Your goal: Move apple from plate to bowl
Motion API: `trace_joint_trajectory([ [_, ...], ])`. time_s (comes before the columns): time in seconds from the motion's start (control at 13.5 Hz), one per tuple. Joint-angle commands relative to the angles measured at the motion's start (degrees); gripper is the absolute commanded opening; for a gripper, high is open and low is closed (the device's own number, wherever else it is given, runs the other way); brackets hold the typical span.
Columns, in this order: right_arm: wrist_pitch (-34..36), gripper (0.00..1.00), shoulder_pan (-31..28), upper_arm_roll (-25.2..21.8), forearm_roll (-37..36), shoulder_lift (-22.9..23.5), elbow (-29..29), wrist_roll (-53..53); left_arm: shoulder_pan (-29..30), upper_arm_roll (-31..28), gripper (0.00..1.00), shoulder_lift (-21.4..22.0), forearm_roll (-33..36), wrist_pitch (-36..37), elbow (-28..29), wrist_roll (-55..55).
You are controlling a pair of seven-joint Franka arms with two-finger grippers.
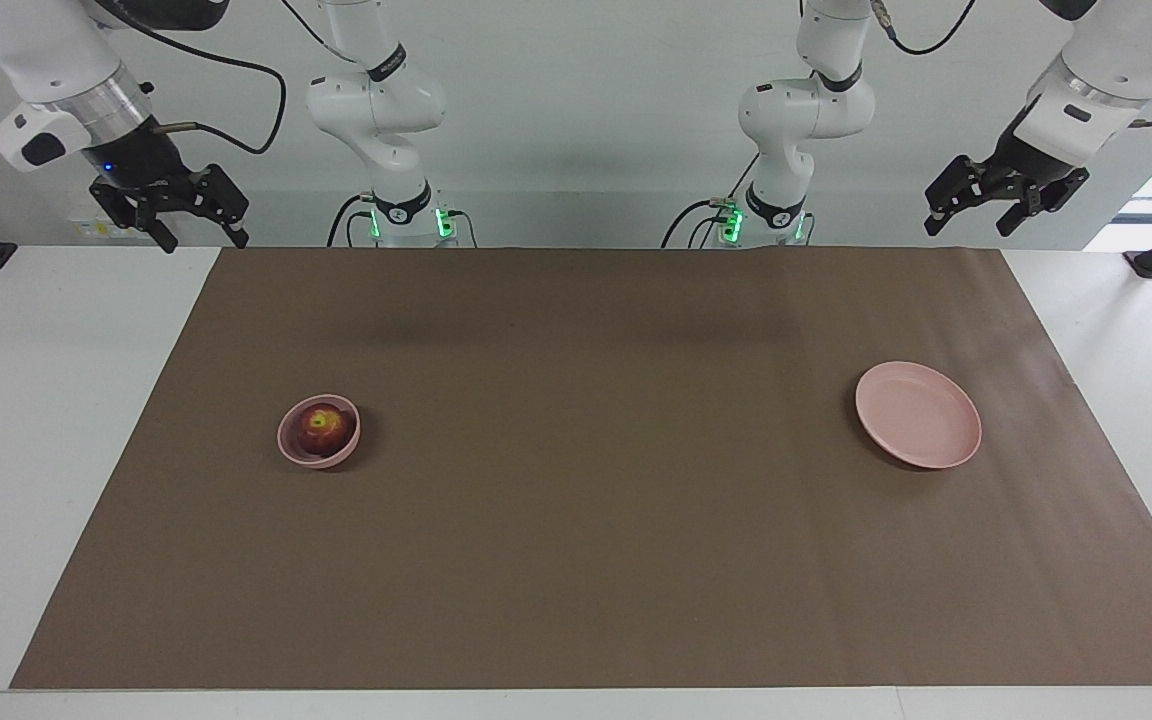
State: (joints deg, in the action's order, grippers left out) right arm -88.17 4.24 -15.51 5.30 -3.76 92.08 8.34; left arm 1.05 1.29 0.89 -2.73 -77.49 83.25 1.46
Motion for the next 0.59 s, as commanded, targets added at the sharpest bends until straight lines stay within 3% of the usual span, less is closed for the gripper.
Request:
trace_joint_trajectory([
  [0.0, -0.1, 1.0, 0.6, 0.8, -1.9, 2.1, -2.3, -0.7, 0.4, 0.1, 1.0, -0.1, 0.9, -0.4, -0.6, 1.5],
  [0.3, -1.2, 1.0, 0.5, 2.0, -4.2, 2.2, -2.7, 1.0, 0.3, 0.1, 1.0, -0.1, 0.8, 0.1, -0.6, 1.4],
  [0.52, 1.8, 1.0, 1.2, 4.2, -6.0, 2.2, -5.1, 1.2, 0.3, 0.1, 1.0, -0.1, 0.8, 0.1, -0.6, 1.4],
])
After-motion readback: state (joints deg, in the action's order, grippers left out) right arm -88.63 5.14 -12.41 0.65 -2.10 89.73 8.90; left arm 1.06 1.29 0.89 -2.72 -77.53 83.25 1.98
